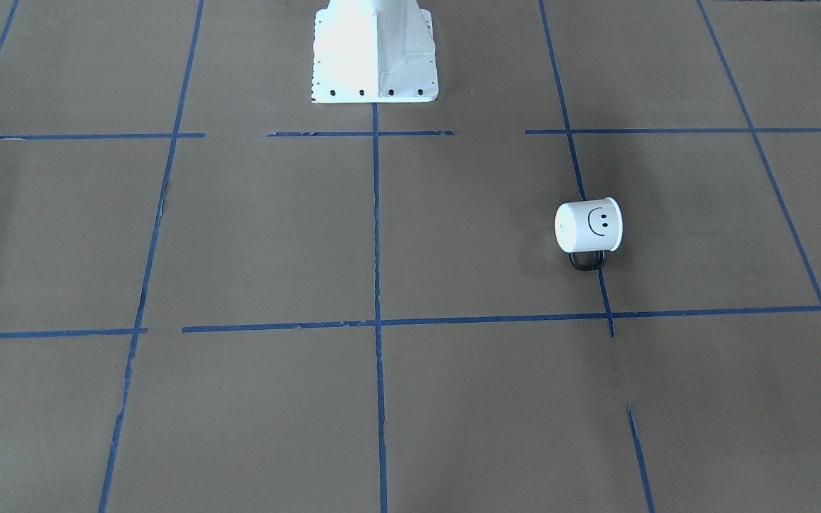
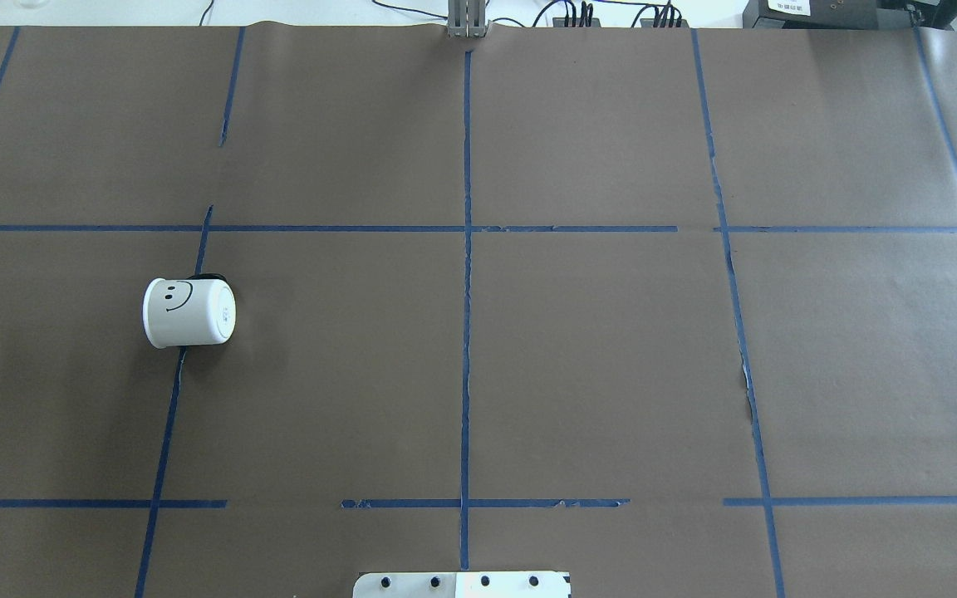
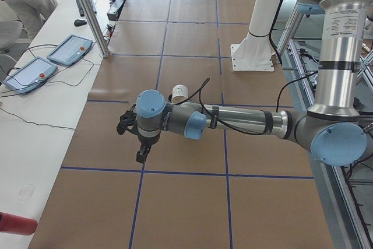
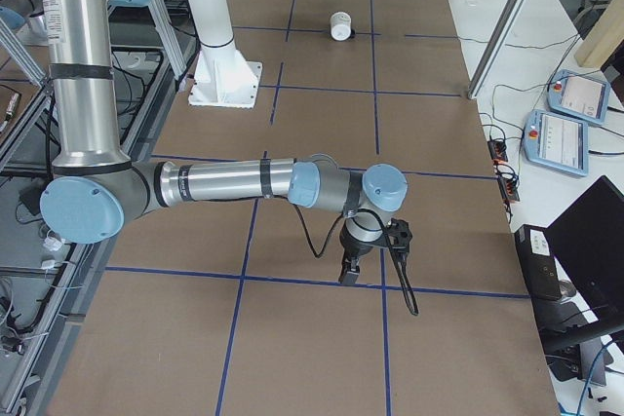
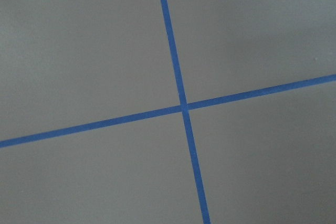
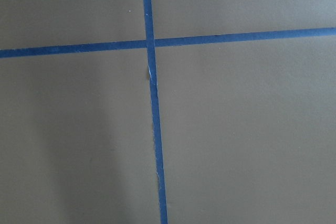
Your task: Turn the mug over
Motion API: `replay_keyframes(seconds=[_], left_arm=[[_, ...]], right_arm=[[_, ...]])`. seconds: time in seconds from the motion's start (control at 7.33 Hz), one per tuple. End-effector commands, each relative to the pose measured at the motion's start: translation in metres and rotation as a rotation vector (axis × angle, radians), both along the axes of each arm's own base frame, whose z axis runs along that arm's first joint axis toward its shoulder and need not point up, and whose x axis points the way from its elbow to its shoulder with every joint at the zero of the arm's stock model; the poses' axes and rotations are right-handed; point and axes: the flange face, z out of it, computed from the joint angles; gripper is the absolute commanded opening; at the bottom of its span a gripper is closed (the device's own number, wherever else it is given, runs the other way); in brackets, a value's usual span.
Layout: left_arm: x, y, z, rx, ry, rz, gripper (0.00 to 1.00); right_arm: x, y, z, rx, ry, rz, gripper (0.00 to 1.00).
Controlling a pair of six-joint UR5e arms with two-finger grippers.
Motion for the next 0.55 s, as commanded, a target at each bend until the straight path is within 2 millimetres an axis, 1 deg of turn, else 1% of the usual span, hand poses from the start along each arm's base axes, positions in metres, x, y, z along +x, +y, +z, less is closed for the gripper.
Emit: replay_keyframes(seconds=[0.0,0.27,0.41], left_arm=[[-0.001,-0.002,-0.006,0.040,-0.016,-0.005,1.00],[-0.001,-0.004,0.016,0.030,-0.021,-0.011,1.00],[-0.002,-0.001,0.018,0.020,-0.040,-0.020,1.00]], right_arm=[[0.000,0.000,0.000,0.000,0.000,0.000,1.00],[0.000,0.000,0.000,0.000,0.000,0.000,1.00],[0.000,0.000,0.000,0.000,0.000,0.000,1.00]])
